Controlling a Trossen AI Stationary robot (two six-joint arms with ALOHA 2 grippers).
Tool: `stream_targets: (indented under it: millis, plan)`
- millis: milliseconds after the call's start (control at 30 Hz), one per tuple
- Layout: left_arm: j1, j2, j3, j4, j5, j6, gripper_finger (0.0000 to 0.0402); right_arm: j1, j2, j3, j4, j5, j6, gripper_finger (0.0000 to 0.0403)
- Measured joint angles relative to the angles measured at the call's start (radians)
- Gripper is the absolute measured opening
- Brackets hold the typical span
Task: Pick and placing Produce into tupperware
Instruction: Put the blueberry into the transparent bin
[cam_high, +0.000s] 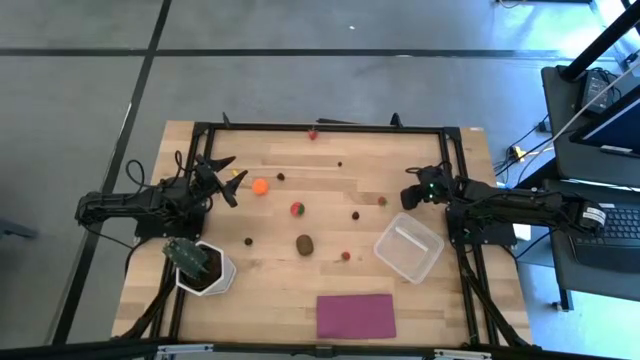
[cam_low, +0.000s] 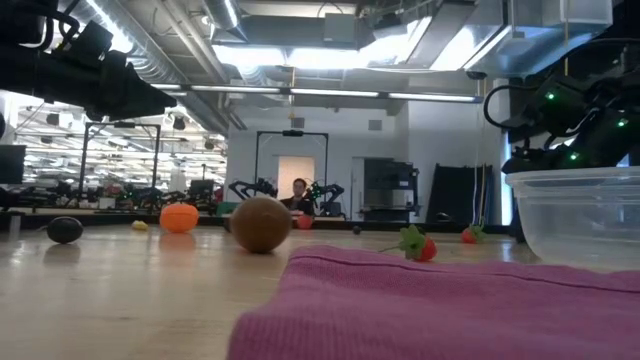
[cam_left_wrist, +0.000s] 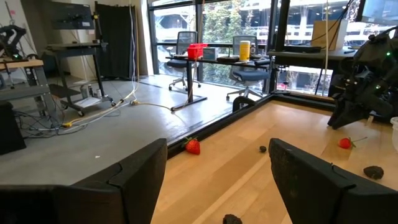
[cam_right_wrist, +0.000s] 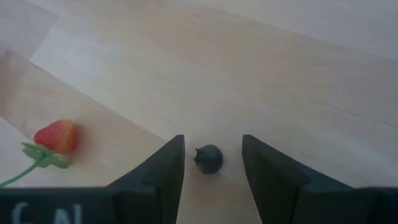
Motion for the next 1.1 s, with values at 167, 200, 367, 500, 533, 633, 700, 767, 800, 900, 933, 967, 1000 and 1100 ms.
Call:
stream_targets:
  millis: [167, 200, 367, 500, 533, 633, 700, 767, 800, 900, 933, 967, 1000, 1100]
  plan:
    - [0.0, 0.0, 0.0, 0.0, 0.0, 0.0, 0.0274, 0.0, 0.0, -0.001, -0.002, -0.011, -0.063, 0.0164]
    - [0.0, 0.0, 0.0, 0.0, 0.0, 0.0, 0.0274, 0.0, 0.0, -0.001, -0.004, -0.012, -0.073, 0.0164]
    - [0.0, 0.0, 0.0, 0.0, 0.0, 0.0, 0.0274, 0.001, 0.001, 0.0, -0.019, -0.011, -0.106, 0.0164]
    - [0.0, 0.0, 0.0, 0.0, 0.0, 0.0, 0.0274, 0.001, 0.001, 0.0, -0.022, -0.01, -0.133, 0.0164]
    - [0.0, 0.0, 0.0, 0.0, 0.0, 0.0, 0.0274, 0.002, 0.001, 0.0, -0.023, -0.01, -0.149, 0.0164]
    - [0.0, 0.0, 0.0, 0.0, 0.0, 0.0, 0.0274, 0.002, 0.001, -0.001, -0.027, -0.01, -0.191, 0.0164]
    - [0.0, 0.0, 0.0, 0.0, 0.0, 0.0, 0.0274, 0.002, 0.001, -0.001, -0.027, -0.01, -0.2, 0.0164]
    - [0.0, 0.0, 0.0, 0.0, 0.0, 0.0, 0.0274, 0.002, 0.001, -0.001, -0.027, -0.009, -0.2, 0.0164]
    - [0.0, 0.0, 0.0, 0.0, 0.0, 0.0, 0.0274, 0.002, 0.001, -0.001, -0.027, -0.008, -0.2, 0.0164]
    - [0.0, 0.0, 0.0, 0.0, 0.0, 0.0, 0.0274, 0.002, 0.001, -0.001, -0.027, -0.006, -0.2, 0.0164]
    - [0.0, 0.0, 0.0, 0.0, 0.0, 0.0, 0.0274, 0.002, 0.001, -0.001, -0.027, -0.006, -0.2, 0.0164]
    - [0.0, 0.0, 0.0, 0.0, 0.0, 0.0, 0.0274, 0.002, 0.001, -0.001, -0.027, -0.006, -0.201, 0.0164]
    - [0.0, 0.0, 0.0, 0.0, 0.0, 0.0, 0.0274, 0.002, 0.001, -0.001, -0.027, -0.006, -0.202, 0.0164]
    - [0.0, 0.0, 0.0, 0.0, 0.0, 0.0, 0.0274, 0.002, 0.001, -0.001, -0.027, -0.005, -0.203, 0.0164]
